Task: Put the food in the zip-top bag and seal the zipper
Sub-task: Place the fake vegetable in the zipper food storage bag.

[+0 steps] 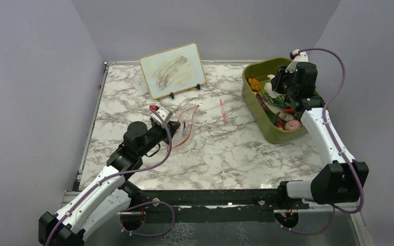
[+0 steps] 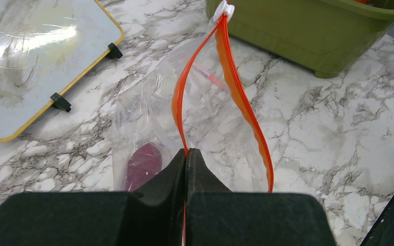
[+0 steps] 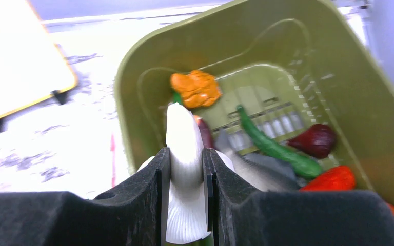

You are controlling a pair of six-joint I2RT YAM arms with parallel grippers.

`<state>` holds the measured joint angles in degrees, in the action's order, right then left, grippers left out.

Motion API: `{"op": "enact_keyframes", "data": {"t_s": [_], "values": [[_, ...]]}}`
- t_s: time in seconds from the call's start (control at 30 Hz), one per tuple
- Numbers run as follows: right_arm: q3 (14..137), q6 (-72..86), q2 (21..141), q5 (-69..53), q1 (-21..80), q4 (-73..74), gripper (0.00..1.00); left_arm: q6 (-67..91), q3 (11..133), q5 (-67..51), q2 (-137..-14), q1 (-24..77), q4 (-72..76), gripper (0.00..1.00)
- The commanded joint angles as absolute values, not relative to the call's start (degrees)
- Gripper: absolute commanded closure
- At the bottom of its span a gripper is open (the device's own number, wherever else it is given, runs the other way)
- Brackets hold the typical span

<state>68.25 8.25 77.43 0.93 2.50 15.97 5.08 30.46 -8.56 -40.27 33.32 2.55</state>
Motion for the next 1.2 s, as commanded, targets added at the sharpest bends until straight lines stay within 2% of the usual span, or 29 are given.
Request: {"op": "enact_keyframes", "data": {"t_s": [0.0,0.33,0.53,0.83,1.17], "values": [[65.39,12.55,72.53,-11.50,3.86,15.51,0.74,7.71,29.99,-9.28,-40.94,33.14,5.29,1.00],[60.71,24.06,63.65,-24.00,8.44,11.98,0.74,11.94,33.81,-8.83,-43.89,33.14,3.82,1.00],[57.69,32.45,62.58,-30.27,13.66,6.16,0.74,15.95,33.75,-9.15,-44.52,33.14,5.04,1.00],[52.37,46.50,63.83,-24.79,30.02,-6.21,0.74,20.79,34.65,-9.32,-45.88,33.13,5.81,1.00],[53.79,56.42,69.55,-20.31,38.86,-9.10,0.74,26.04,34.33,-10.28,-45.78,33.14,5.88,1.00]]}}
